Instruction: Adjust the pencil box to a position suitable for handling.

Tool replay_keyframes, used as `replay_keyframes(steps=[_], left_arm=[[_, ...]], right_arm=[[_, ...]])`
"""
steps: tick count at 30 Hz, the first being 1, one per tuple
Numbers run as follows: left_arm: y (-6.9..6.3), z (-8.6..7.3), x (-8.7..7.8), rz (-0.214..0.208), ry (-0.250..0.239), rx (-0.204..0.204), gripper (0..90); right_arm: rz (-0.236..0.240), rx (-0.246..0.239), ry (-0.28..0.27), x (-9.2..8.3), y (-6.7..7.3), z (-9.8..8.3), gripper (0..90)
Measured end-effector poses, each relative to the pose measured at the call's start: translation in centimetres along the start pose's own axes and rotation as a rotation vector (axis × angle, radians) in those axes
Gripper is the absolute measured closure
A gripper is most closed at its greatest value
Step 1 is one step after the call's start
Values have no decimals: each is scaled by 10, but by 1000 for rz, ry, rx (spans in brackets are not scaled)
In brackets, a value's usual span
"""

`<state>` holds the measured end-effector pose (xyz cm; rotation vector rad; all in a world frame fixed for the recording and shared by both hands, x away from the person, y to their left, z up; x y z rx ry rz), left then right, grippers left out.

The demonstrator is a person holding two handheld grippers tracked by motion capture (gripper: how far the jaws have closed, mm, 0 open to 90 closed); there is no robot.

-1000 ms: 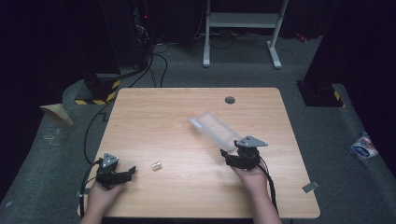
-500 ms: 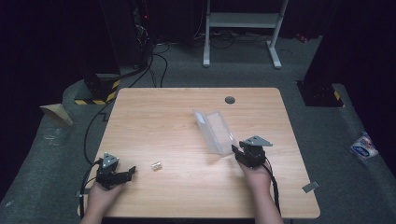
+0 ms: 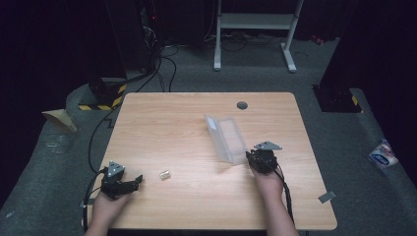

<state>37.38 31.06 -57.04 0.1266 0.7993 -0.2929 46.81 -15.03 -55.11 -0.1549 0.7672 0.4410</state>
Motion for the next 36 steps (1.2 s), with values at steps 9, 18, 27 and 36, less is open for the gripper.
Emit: replay_keyframes(steps=[9, 18, 27, 36], left_arm=[[0, 0, -1, 0, 2, 11, 191], [0, 0, 0, -6, -1, 14, 194], [-1, 0, -1, -2, -2, 12, 199], [-1, 0, -1, -3, -1, 11, 201]], right_arm=[[78, -58, 4, -4, 29, -4, 676], [142, -105, -34, -13, 57, -1, 647], [115, -82, -79, -1, 50, 13, 668], [52, -81, -59, 23, 47, 24, 625]])
Point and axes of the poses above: each handheld gripper's, and its own axes: x roughly forward along the jaws, z roughly out of its top, y roughly to its left, the point moved 6 cm from there along x, roughly forward along the jaws, and after that the axes turned 4 degrees about y, right-handed, at the moved point
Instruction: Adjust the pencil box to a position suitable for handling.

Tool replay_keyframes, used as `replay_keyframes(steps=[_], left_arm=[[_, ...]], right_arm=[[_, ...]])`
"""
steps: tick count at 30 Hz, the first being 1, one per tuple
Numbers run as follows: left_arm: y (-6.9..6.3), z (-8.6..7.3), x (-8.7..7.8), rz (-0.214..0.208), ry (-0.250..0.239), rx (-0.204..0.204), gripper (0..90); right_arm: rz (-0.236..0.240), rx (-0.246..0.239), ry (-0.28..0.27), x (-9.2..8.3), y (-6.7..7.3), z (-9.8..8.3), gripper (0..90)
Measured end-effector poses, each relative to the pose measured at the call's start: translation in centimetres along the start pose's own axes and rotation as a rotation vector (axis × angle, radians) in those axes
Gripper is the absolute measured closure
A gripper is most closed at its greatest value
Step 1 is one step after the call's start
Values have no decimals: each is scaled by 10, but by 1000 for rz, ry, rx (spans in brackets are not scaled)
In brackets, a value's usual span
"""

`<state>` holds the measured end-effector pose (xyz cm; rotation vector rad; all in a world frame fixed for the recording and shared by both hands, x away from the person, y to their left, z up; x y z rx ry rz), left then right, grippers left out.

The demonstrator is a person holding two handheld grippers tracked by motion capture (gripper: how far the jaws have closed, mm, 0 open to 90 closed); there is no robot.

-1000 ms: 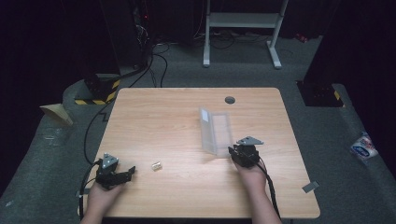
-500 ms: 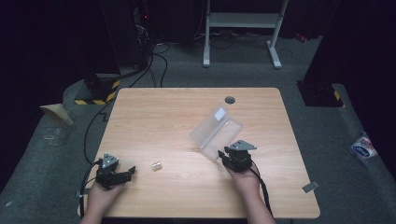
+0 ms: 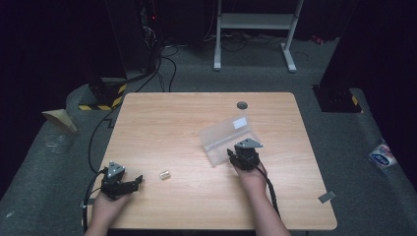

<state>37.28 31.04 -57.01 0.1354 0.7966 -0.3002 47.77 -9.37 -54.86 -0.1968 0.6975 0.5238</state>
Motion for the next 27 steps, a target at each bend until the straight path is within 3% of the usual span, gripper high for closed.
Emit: replay_keyframes(steps=[4, 6, 7, 18, 27], left_arm=[[0, 0, 0, 1, 0, 1, 202], [0, 0, 0, 3, -1, -1, 203], [0, 0, 0, 5, 0, -2, 203], [0, 0, 0, 5, -1, -2, 204], [0, 0, 0, 5, -2, -2, 204]], right_arm=[[15, 22, 18, 2, -3, -2, 624], [47, 24, 26, 3, 1, -3, 620], [70, 10, 28, 3, 7, -3, 617], [124, -32, 49, 1, 33, -3, 617], [174, -76, 51, -1, 62, -2, 597]])
Point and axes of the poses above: each handheld gripper's, and its own axes: x roughly forward along the jaws, z roughly out of its top, y roughly to its left, the point moved 6 cm from there along x, roughly forward along the jaws, and after that the axes turned 4 degrees about y, right-handed, at the moved point
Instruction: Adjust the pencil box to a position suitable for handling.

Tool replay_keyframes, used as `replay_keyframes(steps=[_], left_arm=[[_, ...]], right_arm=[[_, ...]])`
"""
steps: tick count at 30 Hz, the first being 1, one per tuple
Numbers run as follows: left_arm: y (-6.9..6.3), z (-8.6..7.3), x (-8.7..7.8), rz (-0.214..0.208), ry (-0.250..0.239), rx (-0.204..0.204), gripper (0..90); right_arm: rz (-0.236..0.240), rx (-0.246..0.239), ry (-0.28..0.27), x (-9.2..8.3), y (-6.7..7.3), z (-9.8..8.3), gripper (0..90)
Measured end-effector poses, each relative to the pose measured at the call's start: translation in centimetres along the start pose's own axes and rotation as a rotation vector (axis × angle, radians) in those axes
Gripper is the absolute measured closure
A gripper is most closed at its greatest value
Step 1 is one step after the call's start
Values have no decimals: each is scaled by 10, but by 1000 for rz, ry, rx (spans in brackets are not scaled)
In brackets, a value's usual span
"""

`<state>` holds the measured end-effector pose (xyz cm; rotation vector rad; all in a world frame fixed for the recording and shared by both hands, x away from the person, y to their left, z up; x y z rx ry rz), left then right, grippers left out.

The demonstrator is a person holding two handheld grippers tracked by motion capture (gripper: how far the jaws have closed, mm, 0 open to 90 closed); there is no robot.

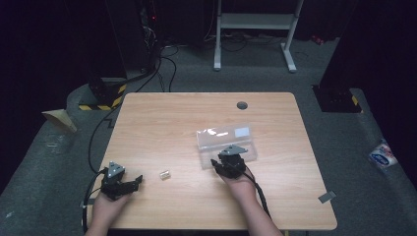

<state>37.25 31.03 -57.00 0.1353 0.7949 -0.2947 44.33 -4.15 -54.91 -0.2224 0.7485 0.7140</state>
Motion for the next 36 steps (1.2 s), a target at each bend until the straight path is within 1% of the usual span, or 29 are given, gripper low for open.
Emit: replay_keyframes(steps=[1, 2, 3, 4, 5, 6, 7, 9, 12, 15, 16, 17, 18, 19, 21, 23, 24, 25, 29, 31, 32, 34, 36], left_arm=[[0, 0, 0, 2, -1, -1, 204], [0, 0, 0, 2, -1, -1, 205], [0, 0, 0, 0, -1, -1, 205], [-1, 0, 0, -2, -2, -6, 206], [-1, 0, 0, -2, -2, -6, 206], [-1, 0, 0, -1, -2, -5, 206], [-1, 0, 0, -2, -2, -4, 206], [0, 0, 0, -2, -2, -5, 206], [0, 0, 0, -2, -1, -1, 206], [-1, 0, 0, -3, -3, -5, 208], [-1, 0, 0, -4, -2, -4, 208], [0, 0, 0, -3, -2, -4, 208], [-1, 0, 0, -3, -3, -4, 208], [-1, 0, 0, -3, -2, -4, 208], [-1, 0, 0, -4, -3, -5, 208], [0, 0, 0, -4, -2, -2, 208], [0, 0, 0, -4, -2, -2, 208], [0, 0, 0, -4, -2, -2, 208], [0, 0, 0, -4, -2, -2, 208], [-1, 0, 0, -5, -2, -5, 209], [0, 0, 0, -4, -2, -4, 209], [0, 0, 0, -4, -2, -4, 209], [0, 0, 0, -4, -3, -3, 209]], right_arm=[[5, -16, 6, 1, 3, 0, 594], [13, -36, 18, 3, 13, 0, 580], [13, -36, 18, 3, 13, 0, 580], [13, -58, 19, 4, 17, 1, 582], [13, -72, 8, 3, 20, 2, 585], [6, -66, -1, 1, 21, 4, 585], [-11, -62, -21, -2, 20, 7, 587], [-26, -53, -33, -5, 17, 7, 597], [-31, -44, -25, -5, 14, 4, 594], [-10, -41, -10, -2, 10, 0, 558], [21, -32, -1, 0, 13, -3, 548], [21, -32, -1, 0, 13, -3, 548], [17, -55, -1, 2, 17, -2, 552], [17, -55, -1, 2, 17, -2, 552], [36, -63, -3, 3, 21, -1, 554], [38, -72, -1, 5, 26, 0, 555], [40, -85, -1, 6, 27, 1, 555], [29, -90, -9, 7, 29, 3, 552], [16, -80, -11, 11, 28, 6, 524], [14, -79, -2, 15, 29, 7, 509], [20, -73, 4, 17, 30, 7, 505], [31, -75, 16, 20, 30, 6, 513], [30, -81, 22, 21, 31, 5, 522]])
Point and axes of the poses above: each handheld gripper's, and its own axes: x roughly forward along the jaws, z roughly out of its top, y roughly to its left, the point moved 6 cm from there along x, roughly forward along the jaws, and after that the axes turned 4 degrees about y, right-handed, at the moved point
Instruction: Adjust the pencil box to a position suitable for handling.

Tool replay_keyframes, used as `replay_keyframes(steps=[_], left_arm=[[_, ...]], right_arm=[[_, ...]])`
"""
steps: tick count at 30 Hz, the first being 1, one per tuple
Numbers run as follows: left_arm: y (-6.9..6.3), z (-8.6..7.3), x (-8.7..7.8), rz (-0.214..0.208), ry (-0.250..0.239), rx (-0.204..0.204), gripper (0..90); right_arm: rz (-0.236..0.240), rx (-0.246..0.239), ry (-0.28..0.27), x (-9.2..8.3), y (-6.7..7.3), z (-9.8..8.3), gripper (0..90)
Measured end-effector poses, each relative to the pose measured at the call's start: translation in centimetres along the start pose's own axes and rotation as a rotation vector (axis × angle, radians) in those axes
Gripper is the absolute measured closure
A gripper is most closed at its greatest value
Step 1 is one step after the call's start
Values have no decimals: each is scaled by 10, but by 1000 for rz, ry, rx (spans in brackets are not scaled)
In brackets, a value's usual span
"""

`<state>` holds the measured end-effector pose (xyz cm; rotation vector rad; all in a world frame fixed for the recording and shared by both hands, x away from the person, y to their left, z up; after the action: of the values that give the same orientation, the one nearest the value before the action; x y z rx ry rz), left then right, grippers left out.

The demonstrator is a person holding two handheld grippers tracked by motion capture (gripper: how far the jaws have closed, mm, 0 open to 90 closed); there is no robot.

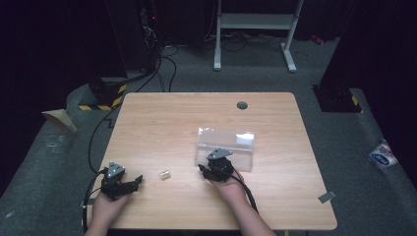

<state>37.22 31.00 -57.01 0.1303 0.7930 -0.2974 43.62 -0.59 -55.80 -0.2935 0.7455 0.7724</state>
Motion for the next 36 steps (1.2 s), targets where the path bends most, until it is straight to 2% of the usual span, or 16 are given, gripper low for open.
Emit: replay_keyframes(steps=[3, 5, 7, 11, 13, 17, 19, 20, 21, 25, 27, 32, 34, 35, 36], left_arm=[[0, 0, 0, 0, 0, -1, 209], [0, 0, 0, 0, 0, -1, 209], [0, 0, 0, 0, 0, -1, 209], [0, 0, 0, 1, 0, 0, 209], [0, 0, -1, 1, 4, 11, 213], [-1, -1, -1, -3, 2, 11, 215], [-1, -1, -1, -3, 2, 12, 216], [-1, -1, -2, -4, 2, 12, 216], [-1, -1, -2, -2, 2, 12, 216], [-1, -1, -2, -2, 1, 11, 215], [-1, -1, -2, -1, 2, 11, 215], [-2, -1, -1, -13, 2, 9, 215], [-1, 0, -1, -14, 4, 25, 215], [-1, 0, -1, -16, 4, 29, 216], [-1, 0, -1, -18, 5, 26, 217]], right_arm=[[27, -7, 4, -1, 6, -1, 534], [33, -35, 7, -1, 10, -1, 527], [56, -40, 9, -2, 17, -2, 526], [91, -88, 21, -4, 32, -4, 525], [104, -101, 23, -5, 38, -5, 526], [116, -117, 26, -7, 49, -8, 520], [103, -136, 25, -9, 51, -10, 511], [94, -136, 6, -11, 50, -9, 511], [94, -109, 0, -15, 50, -9, 509], [43, -68, -58, -34, 34, -6, 505], [-9, -50, -70, -47, 20, -8, 500], [-134, 20, -63, -82, -18, -39, 509], [-183, 69, -54, -92, -34, -55, 535], [-193, 81, -57, -95, -39, -60, 551], [-192, 120, -65, -97, -44, -66, 557]])
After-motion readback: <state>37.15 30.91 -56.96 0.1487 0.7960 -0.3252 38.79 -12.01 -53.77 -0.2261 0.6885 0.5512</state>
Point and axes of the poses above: each handheld gripper's, and its own axes: x roughly forward along the jaws, z roughly out of its top, y roughly to its left, the point moved 6 cm from there along x, roughly forward along the jaws, and after that the axes turned 4 degrees about y, right-handed, at the moved point
